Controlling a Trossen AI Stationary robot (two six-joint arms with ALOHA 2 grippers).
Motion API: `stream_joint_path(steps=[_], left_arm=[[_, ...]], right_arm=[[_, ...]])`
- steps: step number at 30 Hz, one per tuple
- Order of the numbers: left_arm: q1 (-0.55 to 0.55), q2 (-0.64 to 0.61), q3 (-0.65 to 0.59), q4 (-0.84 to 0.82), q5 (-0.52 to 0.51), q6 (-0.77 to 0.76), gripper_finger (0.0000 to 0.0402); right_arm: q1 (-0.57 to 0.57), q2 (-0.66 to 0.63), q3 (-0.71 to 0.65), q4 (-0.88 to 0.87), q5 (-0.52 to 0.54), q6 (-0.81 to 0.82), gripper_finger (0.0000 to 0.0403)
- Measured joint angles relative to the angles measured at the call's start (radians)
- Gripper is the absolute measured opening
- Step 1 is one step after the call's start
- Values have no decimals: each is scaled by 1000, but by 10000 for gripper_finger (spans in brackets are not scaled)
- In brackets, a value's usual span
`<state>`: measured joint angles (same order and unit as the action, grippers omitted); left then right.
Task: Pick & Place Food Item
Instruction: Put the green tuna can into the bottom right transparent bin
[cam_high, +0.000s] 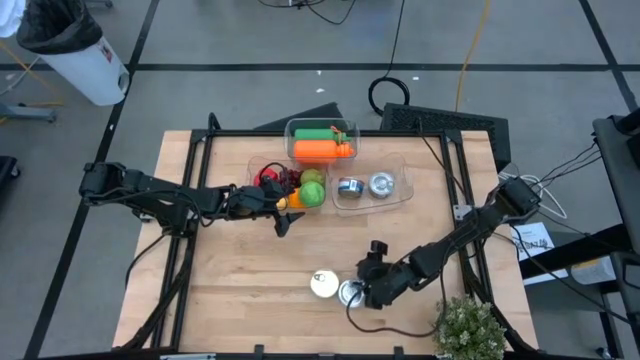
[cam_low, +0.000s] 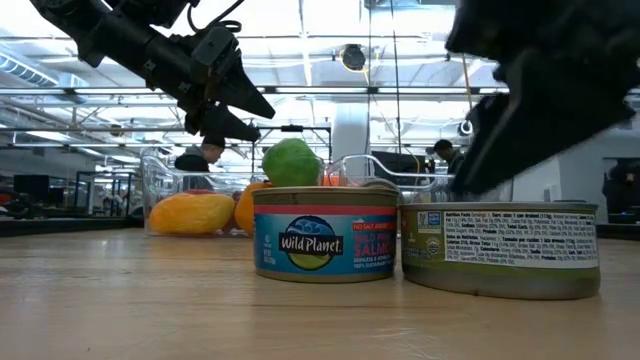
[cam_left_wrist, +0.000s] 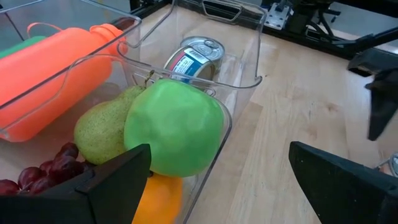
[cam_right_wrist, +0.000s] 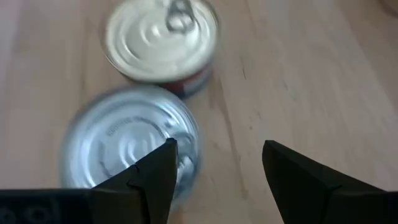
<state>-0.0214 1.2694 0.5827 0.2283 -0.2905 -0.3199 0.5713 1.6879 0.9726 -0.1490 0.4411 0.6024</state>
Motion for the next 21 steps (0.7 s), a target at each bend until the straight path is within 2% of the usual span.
stream_joint_path(steps=[7, 15, 18, 21], left_arm=[[0, 0, 0, -1, 0, 0, 393], [0, 0, 0, 0, 0, 1, 393], [0, 0, 0, 0, 0, 1, 393], [0, 0, 0, 0, 0, 1, 392]], right_arm=[[0, 0, -30, 8, -24, 43, 219], [0, 0, -30, -112, 103, 56, 206], [-2, 0, -31, -152, 105, 70, 198], [-1, -16, -31, -120, 78, 59, 193]])
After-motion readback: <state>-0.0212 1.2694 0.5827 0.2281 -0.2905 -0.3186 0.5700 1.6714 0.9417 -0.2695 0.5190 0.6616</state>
